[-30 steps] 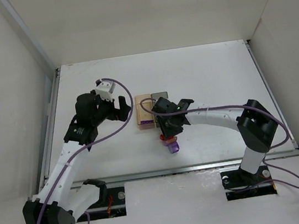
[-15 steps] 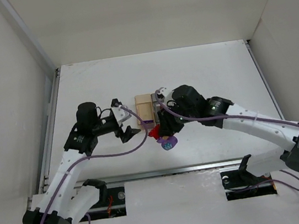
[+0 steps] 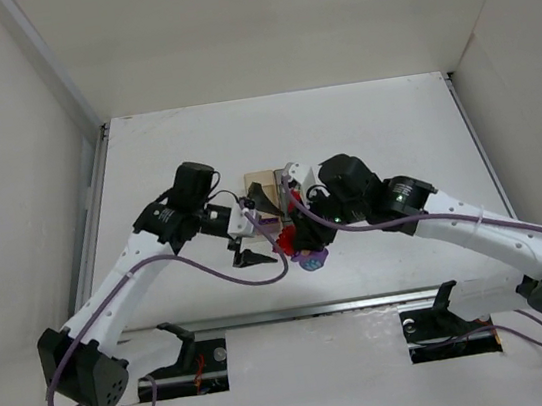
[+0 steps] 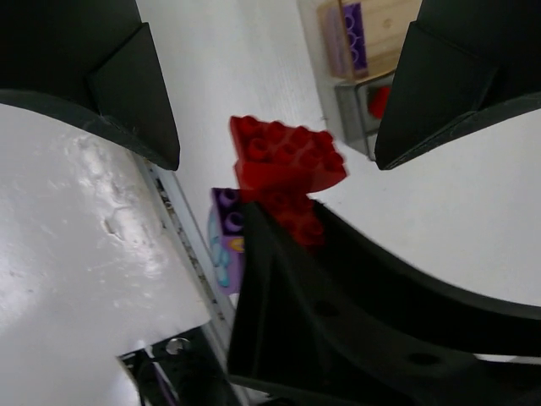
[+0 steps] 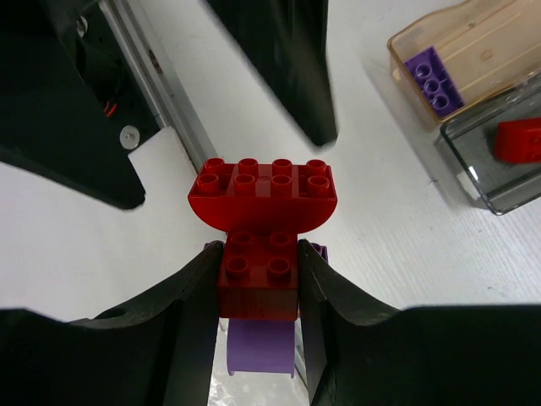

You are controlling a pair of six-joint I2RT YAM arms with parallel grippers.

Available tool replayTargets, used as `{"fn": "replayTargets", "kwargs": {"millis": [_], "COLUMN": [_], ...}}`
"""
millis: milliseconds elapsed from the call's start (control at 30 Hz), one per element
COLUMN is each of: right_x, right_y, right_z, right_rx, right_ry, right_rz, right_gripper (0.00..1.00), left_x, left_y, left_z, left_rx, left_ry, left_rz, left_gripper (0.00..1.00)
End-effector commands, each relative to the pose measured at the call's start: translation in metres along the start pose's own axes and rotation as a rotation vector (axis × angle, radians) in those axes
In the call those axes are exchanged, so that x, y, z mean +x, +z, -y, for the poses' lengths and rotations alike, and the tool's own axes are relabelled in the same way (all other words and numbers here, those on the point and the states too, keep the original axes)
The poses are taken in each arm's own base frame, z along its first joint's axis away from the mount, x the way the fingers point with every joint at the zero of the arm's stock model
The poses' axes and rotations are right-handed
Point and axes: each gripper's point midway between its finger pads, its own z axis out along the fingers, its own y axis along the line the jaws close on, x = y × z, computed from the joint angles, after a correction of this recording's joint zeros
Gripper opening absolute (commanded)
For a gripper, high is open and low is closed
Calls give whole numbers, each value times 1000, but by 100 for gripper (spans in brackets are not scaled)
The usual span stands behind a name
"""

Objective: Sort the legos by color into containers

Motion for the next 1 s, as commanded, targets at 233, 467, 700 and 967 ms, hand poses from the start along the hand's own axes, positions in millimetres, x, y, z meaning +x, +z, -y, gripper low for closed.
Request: {"fn": "replayTargets", "kwargs": {"millis": [233, 467, 700, 967], "right_x": [-37, -33, -37, -15], "right_y": [-13, -9, -12, -1], "right_z": [-21, -28, -30, -23], "right_rx": [-15, -40, -42, -37], "right_ry": [-107, -127, -131, -122], "right_rz": [106, 90, 108, 74], "right_gripper": [2, 2, 2, 0], "left_x": [6, 9, 12, 15], "left_y": [18, 23, 31, 26], "left_z": [9, -3, 1, 1], "left_rx": [118, 93, 122, 116], "left_ry": [-13, -15, -2, -10], "left_rz": [8, -7, -13, -58], "left_gripper": [100, 100, 77, 1]}}
